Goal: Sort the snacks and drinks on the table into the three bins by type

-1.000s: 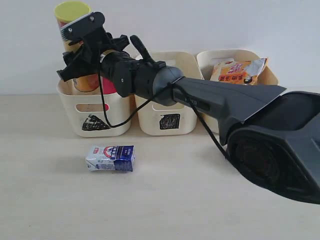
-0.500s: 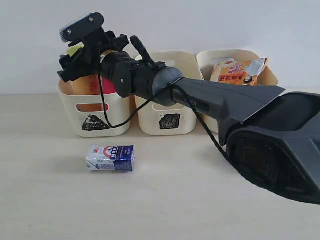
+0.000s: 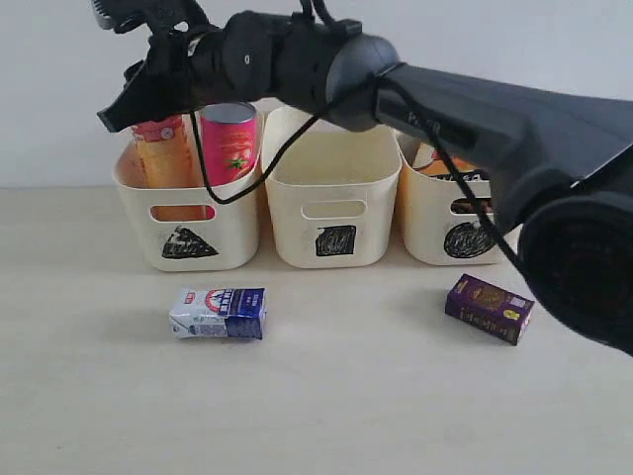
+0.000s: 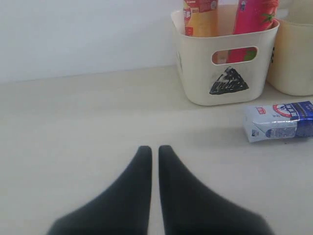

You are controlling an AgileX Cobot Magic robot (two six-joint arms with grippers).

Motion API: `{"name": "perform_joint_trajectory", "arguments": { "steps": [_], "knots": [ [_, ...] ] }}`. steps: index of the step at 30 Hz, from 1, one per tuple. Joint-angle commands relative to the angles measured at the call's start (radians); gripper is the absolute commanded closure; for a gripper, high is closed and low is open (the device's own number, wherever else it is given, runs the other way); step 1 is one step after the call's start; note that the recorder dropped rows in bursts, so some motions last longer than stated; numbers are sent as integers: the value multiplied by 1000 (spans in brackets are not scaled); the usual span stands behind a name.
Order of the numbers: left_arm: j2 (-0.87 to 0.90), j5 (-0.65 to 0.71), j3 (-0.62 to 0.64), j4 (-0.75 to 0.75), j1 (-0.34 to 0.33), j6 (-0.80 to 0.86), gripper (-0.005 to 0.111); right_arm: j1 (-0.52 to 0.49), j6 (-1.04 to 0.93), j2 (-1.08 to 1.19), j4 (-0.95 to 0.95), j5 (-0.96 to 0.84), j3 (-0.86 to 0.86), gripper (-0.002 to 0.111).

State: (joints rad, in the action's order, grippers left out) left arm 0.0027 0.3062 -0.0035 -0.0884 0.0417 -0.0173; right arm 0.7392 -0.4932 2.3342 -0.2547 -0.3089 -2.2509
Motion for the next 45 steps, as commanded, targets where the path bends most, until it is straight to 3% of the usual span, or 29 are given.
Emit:
{"name": "perform_joint_trajectory", "arguments": {
  "steps": [1, 7, 12, 26, 31, 37, 45],
  "knots": [
    [-3, -13, 4, -1, -2, -8, 102, 1, 14, -54, 1, -205, -7, 108],
    [-3, -13, 4, -1, -2, -8, 102, 3, 41, -114, 72, -539, -7, 108],
    [-3, -13, 4, -1, -2, -8, 102, 62, 164, -207, 343, -804, 25, 108],
    [-3, -13, 4, -1, -2, -8, 102, 72, 335, -632, 506, -632, 636, 108],
    [-3, -13, 4, -1, -2, -8, 102, -20, 397, -704, 508, -645, 779, 108],
    [-3, -13, 4, -1, -2, -8, 102, -199, 449, -789, 508, -641, 931, 108],
    [-3, -13, 4, -1, -2, -8, 102, -397, 544, -898, 495, -644, 1037, 108]
  ]
}}
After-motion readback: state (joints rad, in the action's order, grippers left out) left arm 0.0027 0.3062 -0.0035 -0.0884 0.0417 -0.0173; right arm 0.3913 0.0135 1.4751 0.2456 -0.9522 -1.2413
